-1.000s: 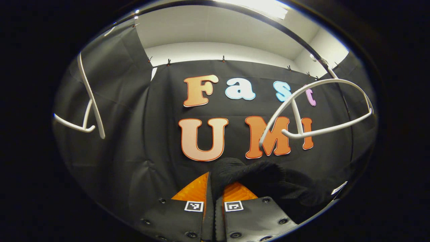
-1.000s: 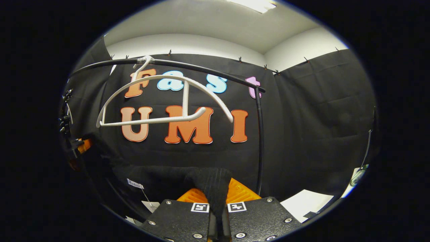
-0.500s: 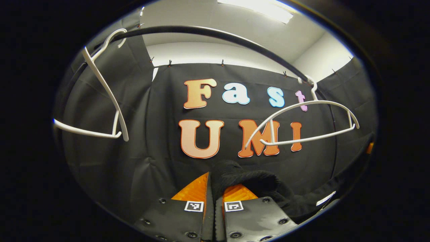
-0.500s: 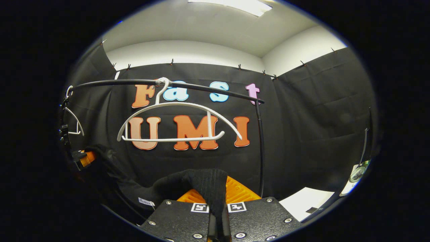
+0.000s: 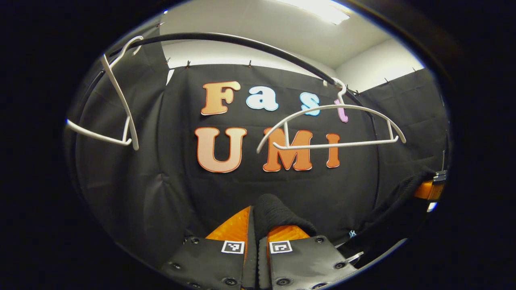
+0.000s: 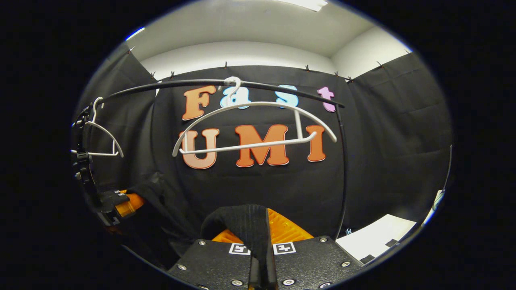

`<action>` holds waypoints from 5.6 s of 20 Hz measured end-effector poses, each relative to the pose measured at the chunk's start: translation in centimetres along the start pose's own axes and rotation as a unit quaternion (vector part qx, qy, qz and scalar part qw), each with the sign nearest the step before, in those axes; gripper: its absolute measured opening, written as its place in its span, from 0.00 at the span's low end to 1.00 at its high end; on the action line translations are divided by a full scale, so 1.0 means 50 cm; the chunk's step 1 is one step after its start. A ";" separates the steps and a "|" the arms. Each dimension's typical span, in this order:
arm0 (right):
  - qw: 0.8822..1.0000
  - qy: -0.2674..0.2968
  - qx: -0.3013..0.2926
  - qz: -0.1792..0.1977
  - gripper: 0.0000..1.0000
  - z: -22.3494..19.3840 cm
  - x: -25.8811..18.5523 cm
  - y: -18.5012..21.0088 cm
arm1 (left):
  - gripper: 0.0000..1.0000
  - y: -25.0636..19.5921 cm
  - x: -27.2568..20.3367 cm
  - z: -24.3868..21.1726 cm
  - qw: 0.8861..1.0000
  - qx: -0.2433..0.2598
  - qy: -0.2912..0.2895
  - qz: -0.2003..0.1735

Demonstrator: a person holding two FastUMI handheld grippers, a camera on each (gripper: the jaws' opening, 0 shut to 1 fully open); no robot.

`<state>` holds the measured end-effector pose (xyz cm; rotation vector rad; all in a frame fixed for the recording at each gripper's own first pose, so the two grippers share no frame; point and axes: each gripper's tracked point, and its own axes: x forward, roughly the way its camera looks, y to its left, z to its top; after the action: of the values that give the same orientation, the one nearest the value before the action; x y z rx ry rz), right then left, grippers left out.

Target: Grasp the clothes on the hanger with both hands and then place them into the laundry hamper below.

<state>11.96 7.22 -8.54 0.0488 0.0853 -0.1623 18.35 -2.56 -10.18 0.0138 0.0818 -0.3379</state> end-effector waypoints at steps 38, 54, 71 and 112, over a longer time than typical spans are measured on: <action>0.930 0.368 -0.013 0.006 0.81 -0.739 -0.067 0.047 | 0.95 0.007 -0.169 -0.698 0.910 0.017 0.415 0.003; 0.948 0.310 0.014 -0.069 0.90 -0.539 -0.196 -0.100 | 0.94 0.007 -0.191 -0.439 0.957 -0.003 0.289 0.019; 0.993 0.059 0.015 -0.104 0.89 -0.032 -0.196 -0.195 | 0.94 -0.039 -0.165 -0.006 0.997 -0.026 0.074 0.009; 0.998 -0.018 -0.030 -0.055 0.90 0.096 -0.174 -0.223 | 0.94 -0.080 -0.192 0.110 0.998 -0.055 -0.004 0.043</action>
<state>1.99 -2.63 -3.47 -0.0197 0.0577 -0.2710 8.44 -3.33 -3.90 -0.0937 0.0924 -0.2475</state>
